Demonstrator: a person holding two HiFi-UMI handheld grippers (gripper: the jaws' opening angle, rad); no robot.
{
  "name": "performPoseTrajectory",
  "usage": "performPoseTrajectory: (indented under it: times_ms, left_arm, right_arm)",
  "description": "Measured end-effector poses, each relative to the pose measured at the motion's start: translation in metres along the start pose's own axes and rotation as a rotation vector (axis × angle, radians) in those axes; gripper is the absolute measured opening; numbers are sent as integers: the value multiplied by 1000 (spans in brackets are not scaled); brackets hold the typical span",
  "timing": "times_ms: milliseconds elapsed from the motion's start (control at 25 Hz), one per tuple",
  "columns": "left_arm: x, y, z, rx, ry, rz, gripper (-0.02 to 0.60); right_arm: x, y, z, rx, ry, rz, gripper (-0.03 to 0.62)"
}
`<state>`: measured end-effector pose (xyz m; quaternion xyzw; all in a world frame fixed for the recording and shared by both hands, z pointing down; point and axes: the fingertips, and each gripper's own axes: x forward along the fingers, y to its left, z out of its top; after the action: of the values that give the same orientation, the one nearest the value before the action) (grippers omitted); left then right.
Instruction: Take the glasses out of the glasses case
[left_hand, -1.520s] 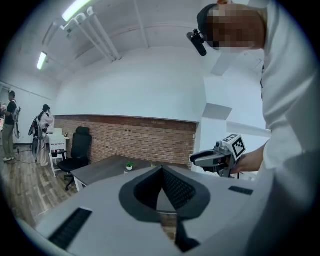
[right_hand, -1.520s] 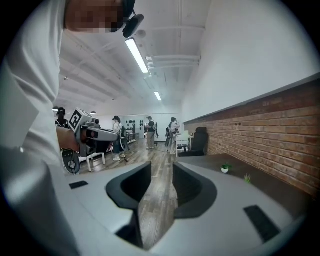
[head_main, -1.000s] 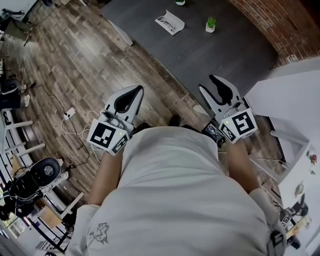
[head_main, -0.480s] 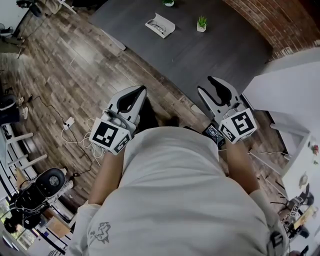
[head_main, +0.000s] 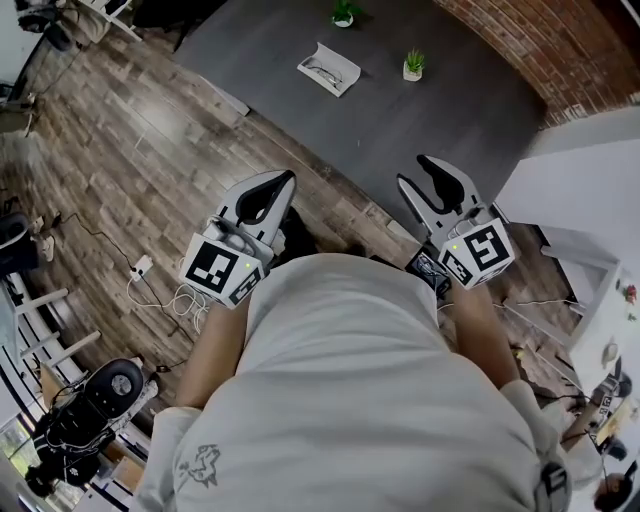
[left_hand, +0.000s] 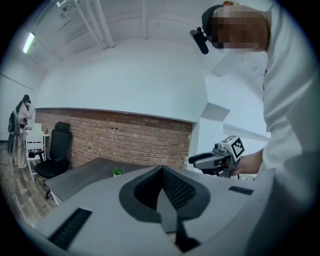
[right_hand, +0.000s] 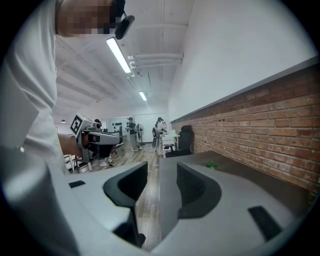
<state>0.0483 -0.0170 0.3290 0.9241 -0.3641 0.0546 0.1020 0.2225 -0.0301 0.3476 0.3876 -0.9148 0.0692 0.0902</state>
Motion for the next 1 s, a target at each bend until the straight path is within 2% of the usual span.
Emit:
performPoseTrajectory:
  times_ms: [320,640,1000]
  left_arm:
    - [-13,87,14,-9,-8,-28,11]
    - [-43,161,16,-28,-28,-70,11]
    - [-59,205,15,-34,-25,-89,11]
  right_arm:
    - [77,5,21,-1,25,-52,190]
    - [143,36,36,-18,61,-98,190]
    - [189,52,41,-24,96,-114,190]
